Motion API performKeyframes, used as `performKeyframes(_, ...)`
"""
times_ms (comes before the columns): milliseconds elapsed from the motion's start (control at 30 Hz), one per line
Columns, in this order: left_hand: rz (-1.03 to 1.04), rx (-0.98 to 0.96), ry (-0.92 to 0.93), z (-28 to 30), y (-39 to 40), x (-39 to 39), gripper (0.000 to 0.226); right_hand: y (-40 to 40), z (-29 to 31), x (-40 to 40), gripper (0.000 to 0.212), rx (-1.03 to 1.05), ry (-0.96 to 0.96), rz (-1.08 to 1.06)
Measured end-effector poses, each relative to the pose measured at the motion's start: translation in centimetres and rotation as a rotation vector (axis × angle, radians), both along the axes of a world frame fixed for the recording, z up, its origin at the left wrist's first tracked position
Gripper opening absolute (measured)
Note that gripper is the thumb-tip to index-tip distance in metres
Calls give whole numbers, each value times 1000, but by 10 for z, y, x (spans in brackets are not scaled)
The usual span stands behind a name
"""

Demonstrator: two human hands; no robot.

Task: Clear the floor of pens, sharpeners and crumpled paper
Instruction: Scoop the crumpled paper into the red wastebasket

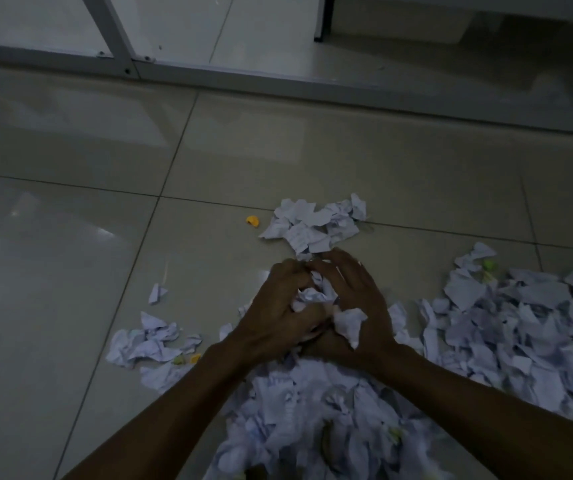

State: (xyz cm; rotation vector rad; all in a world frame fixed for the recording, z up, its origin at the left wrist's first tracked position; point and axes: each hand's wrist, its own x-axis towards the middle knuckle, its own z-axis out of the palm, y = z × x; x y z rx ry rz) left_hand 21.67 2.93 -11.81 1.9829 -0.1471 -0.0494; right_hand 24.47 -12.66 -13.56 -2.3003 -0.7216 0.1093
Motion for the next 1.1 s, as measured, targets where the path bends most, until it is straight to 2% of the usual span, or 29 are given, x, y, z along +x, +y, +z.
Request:
performKeyframes(67, 134, -1, -36, -2, 0, -4, 27, 1, -8, 0, 93, -39, -74, -12)
performKeyframes(167, 258, -9, -67, -7, -3, -6, 18, 6, -12, -3, 87, -49, -54, -75)
performKeyframes(233, 291, -51, -63, -9, -3, -4, 27, 5, -14, -3, 82, -12, -62, -81)
performKeyframes(400, 331, -41, -17, -4, -8, -9, 24, 0, -14, 1, 108, -19, -28, -15)
performKeyframes(467, 255, -120, 87, 0, -7, -14, 42, -1, -13, 0, 107, -17, -44, -34)
performKeyframes(533, 91, -150, 92, 0, -1, -21, 80, 0, -18, -2, 101, -4, -73, -54)
performKeyframes(600, -84, -5, 48, -2, 7, -25, 113, 2, -22, -1, 101, -12, -49, -52)
performKeyframes(667, -142, 160, 1, -7, 13, -25, 125, 2, -23, 1, 101, -36, -21, -35)
performKeyframes(767, -135, 187, -48, -19, 17, -22, 110, -2, -18, 4, 99, -29, -44, 10)
performKeyframes(867, -103, 138, 21, -15, 14, -22, 88, -10, -9, 8, 106, -21, -7, 124)
performKeyframes(967, -10, 85, 59, -13, 7, -25, 64, -17, 0, 10, 123, -42, 51, 223)
performKeyframes(1033, 36, 59, 110, -7, 0, -25, 65, -20, 7, 9, 139, -67, 138, 255)
performKeyframes(1100, 59, -2, 106, -1, -8, -28, 68, -17, 8, 4, 145, -80, 155, 225)
